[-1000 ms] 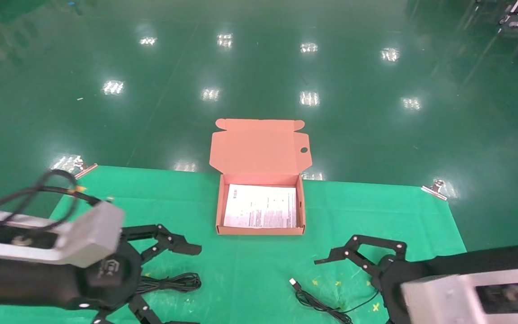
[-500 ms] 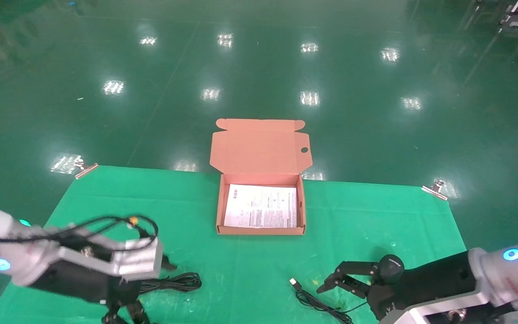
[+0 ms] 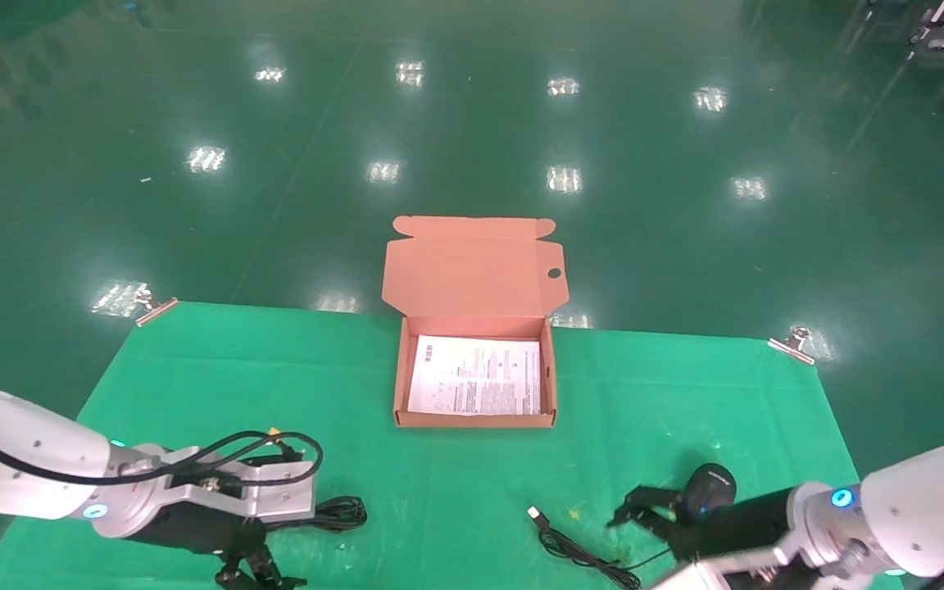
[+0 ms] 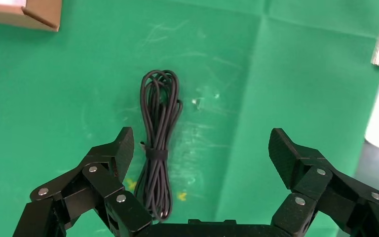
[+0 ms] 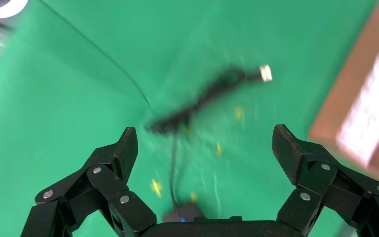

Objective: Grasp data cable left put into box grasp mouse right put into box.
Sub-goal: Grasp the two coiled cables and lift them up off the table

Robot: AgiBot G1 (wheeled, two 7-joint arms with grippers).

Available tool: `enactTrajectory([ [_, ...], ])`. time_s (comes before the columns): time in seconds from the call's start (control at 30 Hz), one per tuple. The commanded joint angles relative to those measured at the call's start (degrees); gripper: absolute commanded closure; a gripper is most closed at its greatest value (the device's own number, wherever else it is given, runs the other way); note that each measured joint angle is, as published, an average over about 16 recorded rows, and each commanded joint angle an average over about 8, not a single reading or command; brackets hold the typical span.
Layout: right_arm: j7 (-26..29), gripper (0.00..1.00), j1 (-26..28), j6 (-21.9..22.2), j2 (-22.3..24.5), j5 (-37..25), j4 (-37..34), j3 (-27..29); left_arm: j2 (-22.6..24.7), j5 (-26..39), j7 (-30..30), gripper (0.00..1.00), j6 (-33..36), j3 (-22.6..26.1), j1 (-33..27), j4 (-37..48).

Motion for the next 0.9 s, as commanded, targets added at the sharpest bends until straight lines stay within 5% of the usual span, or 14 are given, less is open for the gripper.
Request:
enactTrajectory([
  [0.03, 2.2, 0.00, -0.9, 2.8, -0.5, -3.5, 0.0, -0.5, 0.6, 0.8, -0.1, 0.00, -1.3, 0.2, 0.6, 0.8],
  [0.2, 10.6, 0.00, -2.4, 5.7, -3.3, -10.6, -0.4, -1.6, 2.6, 1.7, 0.9, 0.00, -3.1, 0.5, 0.5, 6.9],
  [0.43, 17.8, 0.00, -3.5, 5.4, -6.7, -12.7, -3.1, -2.2, 5.9, 2.9, 4.2, 0.00, -5.5, 0.8, -0.9, 16.2],
  [0.9, 21.5, 0.00, -3.1, 6.6, -13.6, -12.1, -14.9, -2.3, 11.7, 2.3, 12.1, 0.00, -9.2, 0.4, -3.6, 33.6],
])
